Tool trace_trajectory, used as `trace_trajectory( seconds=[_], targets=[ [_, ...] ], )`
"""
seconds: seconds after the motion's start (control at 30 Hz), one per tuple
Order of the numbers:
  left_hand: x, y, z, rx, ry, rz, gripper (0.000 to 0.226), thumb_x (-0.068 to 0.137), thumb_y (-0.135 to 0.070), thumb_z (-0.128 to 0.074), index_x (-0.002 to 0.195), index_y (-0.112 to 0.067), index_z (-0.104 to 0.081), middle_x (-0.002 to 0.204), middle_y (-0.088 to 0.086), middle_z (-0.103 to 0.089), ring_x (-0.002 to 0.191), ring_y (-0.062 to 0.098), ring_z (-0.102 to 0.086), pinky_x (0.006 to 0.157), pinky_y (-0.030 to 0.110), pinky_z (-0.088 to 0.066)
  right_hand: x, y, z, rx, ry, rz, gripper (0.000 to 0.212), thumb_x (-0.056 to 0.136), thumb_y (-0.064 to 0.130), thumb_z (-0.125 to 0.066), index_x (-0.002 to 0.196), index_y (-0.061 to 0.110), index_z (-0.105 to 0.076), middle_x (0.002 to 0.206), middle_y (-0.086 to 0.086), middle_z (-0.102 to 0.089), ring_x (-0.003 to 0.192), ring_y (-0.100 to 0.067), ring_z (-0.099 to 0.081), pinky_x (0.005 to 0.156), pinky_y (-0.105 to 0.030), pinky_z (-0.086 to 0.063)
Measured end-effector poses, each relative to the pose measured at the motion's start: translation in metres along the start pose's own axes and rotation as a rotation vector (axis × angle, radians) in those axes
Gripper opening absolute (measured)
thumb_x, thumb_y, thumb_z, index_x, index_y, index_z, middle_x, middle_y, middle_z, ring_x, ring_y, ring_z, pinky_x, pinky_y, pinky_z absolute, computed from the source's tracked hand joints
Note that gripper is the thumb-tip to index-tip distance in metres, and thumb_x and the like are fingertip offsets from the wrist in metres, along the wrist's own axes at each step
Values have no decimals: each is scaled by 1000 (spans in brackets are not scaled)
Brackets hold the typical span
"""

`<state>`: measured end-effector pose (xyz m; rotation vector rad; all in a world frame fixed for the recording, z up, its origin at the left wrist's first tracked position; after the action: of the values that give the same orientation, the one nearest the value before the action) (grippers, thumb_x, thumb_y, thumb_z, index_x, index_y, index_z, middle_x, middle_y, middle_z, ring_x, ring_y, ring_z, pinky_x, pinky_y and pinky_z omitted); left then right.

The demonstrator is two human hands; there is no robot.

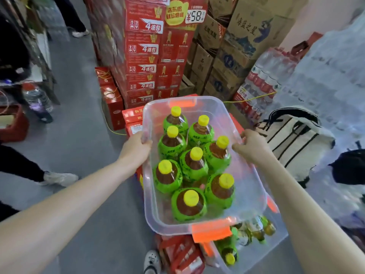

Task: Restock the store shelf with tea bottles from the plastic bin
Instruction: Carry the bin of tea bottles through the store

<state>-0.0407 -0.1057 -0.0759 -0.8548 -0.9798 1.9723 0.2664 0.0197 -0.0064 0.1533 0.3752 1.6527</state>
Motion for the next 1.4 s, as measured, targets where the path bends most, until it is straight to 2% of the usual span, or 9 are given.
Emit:
trace_trajectory(
  seconds=[0.17, 0.3, 0.5, 0.67, 0.77, 0.9, 0.97, 1.2, 1.4],
  targets=[
    [-57, 69, 77, -14, -43, 0, 29, 88, -30, -49, 112, -26, -65, 96, 9, -71, 81, 37, -66, 77, 48, -56, -85, 58, -37, 59, 46, 64, 19, 76, 17, -70, 90, 8, -60, 80, -15, -64, 79, -37, -65, 64, -38, -49],
    [-119, 138, 144, 24, -130, 1, 22, 87, -30, -51, 102, -22, -66, 80, 9, -72, 48, 25, -55, 58, 38, -50, -158, 114, -83, 102, 79, 141, 14, 77, 14, -69, 78, 8, -56, 75, -13, -58, 78, -32, -60, 62, -31, -37],
    [-247, 266, 236, -23, -238, 97, 36, 76, -41, -49, 104, -24, -65, 83, 9, -70, 65, 30, -62, 61, 43, -52, -270, 186, -196, 273, 234, 228, 47, 52, 29, -57, 96, 14, -59, 78, -6, -63, 66, -27, -56, 57, -33, -45],
    [-348, 382, 300, 17, -367, 254, 20, 96, -13, -52, 113, -22, -60, 66, -1, -58, 50, 21, -55, 49, 26, -40, -367, 255, -300, 170, 430, 366, 32, 73, 16, -69, 102, 10, -54, 83, -5, -60, 81, -29, -58, 66, -32, -43],
    [-408, 448, 333, 79, -440, 387, 27, 95, -14, -55, 121, -15, -61, 79, 7, -63, 67, 29, -58, 61, 30, -41, -417, 297, -360, 94, 532, 470, 36, 77, 14, -69, 109, 6, -55, 100, -15, -66, 95, -33, -62, 75, -35, -44],
    [-480, 520, 368, 104, -555, 528, 11, 93, -13, -53, 94, -23, -58, 61, -6, -50, 58, 29, -54, 62, 32, -40, -476, 360, -426, 0, 664, 598, 36, 79, 16, -68, 111, 6, -54, 106, -17, -66, 102, -36, -60, 76, -34, -41],
    [-509, 549, 385, 105, -610, 607, 13, 91, -11, -53, 98, -21, -58, 60, -8, -49, 52, 17, -52, 61, 32, -39, -500, 395, -453, -36, 718, 657, 36, 79, 16, -68, 111, 7, -54, 108, -16, -65, 104, -36, -60, 78, -34, -42],
    [-555, 620, 457, -21, -820, 840, 14, 87, -8, -56, 96, -17, -60, 59, -2, -53, 44, 26, -58, 44, 26, -44, -556, 544, -541, -141, 847, 877, 34, 77, 15, -66, 107, 9, -51, 105, -14, -62, 99, -36, -59, 79, -40, -50],
    [-537, 671, 544, -107, -983, 985, 20, 85, -11, -56, 103, -20, -61, 61, -2, -54, 50, 22, -57, 44, 26, -46, -585, 694, -607, -262, 888, 1059, 29, 78, 18, -63, 100, 14, -45, 97, -14, -60, 86, -37, -61, 72, -43, -54]
  ],
)
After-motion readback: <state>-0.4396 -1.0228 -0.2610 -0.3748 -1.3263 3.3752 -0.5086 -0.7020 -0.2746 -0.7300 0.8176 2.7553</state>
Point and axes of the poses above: each hand's wrist, its own x-axis towards the middle knuckle, its own z-axis out of the back of the hand, y = z × x, the point moved 4 cm from there along x, towards the middle knuckle
